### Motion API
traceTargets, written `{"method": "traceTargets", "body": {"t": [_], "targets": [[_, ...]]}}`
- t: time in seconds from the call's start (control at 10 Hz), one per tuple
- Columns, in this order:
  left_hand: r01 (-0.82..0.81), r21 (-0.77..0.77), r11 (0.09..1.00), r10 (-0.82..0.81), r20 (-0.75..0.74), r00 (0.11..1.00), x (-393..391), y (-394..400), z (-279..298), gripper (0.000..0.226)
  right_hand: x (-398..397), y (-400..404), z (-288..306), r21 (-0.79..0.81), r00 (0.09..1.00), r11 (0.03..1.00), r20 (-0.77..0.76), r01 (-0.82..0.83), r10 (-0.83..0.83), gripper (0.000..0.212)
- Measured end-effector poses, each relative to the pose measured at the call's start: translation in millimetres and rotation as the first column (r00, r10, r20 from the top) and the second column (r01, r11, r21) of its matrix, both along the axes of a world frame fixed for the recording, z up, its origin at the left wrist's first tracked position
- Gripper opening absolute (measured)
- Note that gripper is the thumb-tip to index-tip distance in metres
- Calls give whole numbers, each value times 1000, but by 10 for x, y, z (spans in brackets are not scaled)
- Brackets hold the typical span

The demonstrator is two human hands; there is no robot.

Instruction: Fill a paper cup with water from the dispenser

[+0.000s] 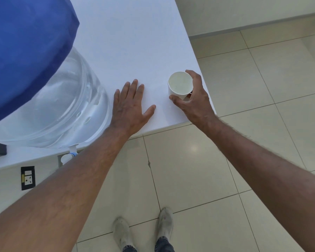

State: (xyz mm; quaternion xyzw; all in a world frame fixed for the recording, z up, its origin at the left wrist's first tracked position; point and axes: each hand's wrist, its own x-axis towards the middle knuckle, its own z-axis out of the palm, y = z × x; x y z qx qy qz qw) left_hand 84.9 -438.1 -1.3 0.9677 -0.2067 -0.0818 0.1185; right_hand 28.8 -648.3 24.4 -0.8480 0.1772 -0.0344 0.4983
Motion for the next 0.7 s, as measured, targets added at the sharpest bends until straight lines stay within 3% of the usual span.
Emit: {"method": "traceTargets", "body": {"t": [0.4,0.7], "targets": [[7,37,999,-7,11,1000,16,-15,5,78,24,-23,1,9,1000,1000,-4,3,-3,84],[7,10,1000,-8,59,998,60,-22,104,82,-62,-22,170,-28,998,998,-23,-51,51,113]]}}
